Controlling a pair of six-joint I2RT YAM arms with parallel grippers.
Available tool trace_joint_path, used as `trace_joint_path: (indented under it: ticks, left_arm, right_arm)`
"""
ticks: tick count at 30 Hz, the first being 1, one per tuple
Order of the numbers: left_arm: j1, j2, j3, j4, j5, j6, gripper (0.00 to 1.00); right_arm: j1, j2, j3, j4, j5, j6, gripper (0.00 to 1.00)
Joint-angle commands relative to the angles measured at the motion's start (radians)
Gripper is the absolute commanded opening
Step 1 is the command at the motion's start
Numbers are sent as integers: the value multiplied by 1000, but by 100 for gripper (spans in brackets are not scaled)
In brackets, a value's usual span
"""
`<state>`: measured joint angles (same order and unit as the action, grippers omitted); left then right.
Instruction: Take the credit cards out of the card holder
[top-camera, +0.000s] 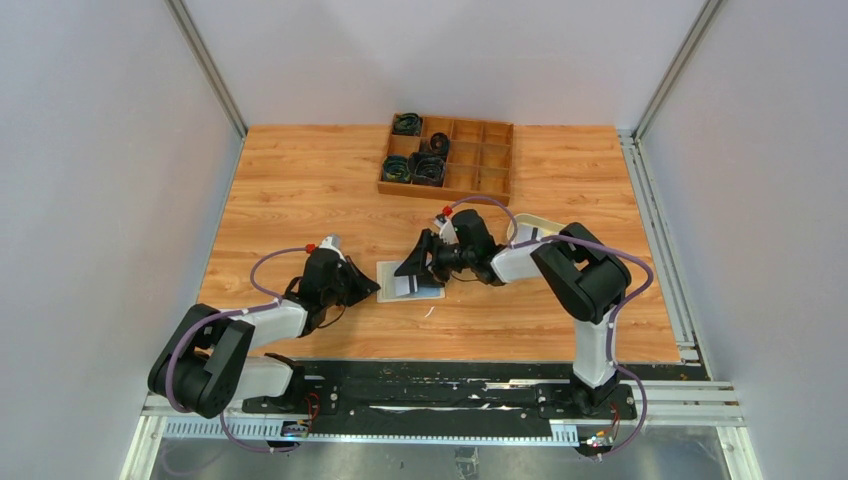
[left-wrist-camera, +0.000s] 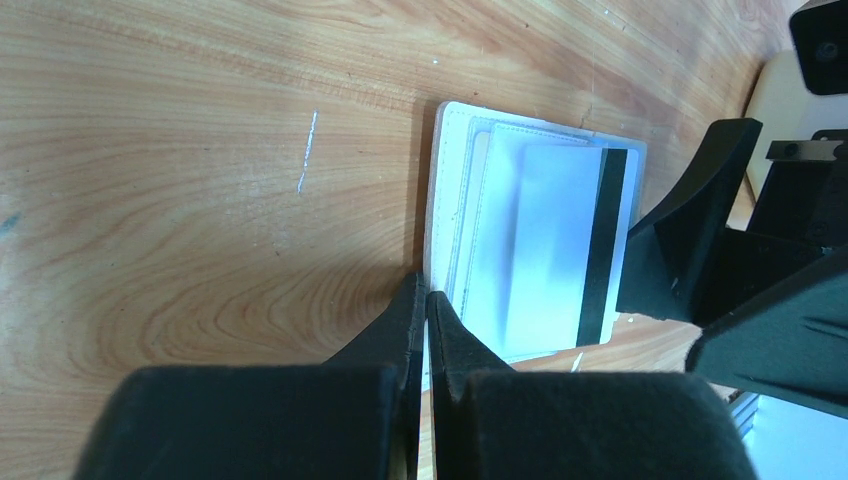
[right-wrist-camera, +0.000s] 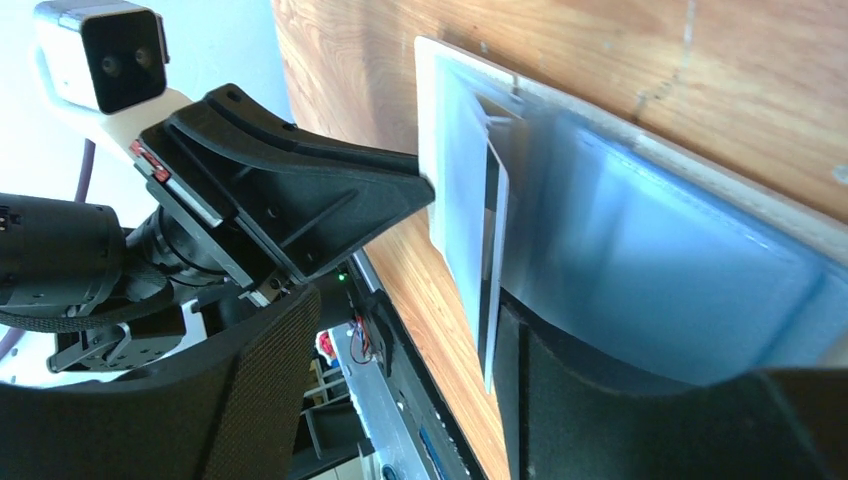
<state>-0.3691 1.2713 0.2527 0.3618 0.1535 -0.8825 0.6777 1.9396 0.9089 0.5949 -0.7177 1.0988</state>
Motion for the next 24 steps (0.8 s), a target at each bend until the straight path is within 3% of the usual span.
trace_joint_path:
  ticks: [1, 9, 11, 15, 20, 24]
  left_arm:
    - [-2, -2, -29, -61, -14, 22, 0]
    - [-2, -1, -31, -61, -14, 24, 0]
    - [-2, 1, -31, -61, -14, 25, 0]
    - [-2, 7, -31, -61, -14, 27, 0]
    - [-2, 1, -35, -61, -16, 28, 0]
    - [-2, -3, -38, -61, -20, 30, 0]
  right_arm:
    - [-21, -20, -38, 3, -23, -15, 63]
    - [-57, -23, -109, 31, -32, -27, 43]
    - [-71, -26, -129, 41, -37, -31, 26]
    - [-108, -29, -157, 57, -55, -34, 1]
    - [-160, -89, -189, -9, -67, -91, 0]
    - [-228, -208, -190, -190, -76, -221, 0]
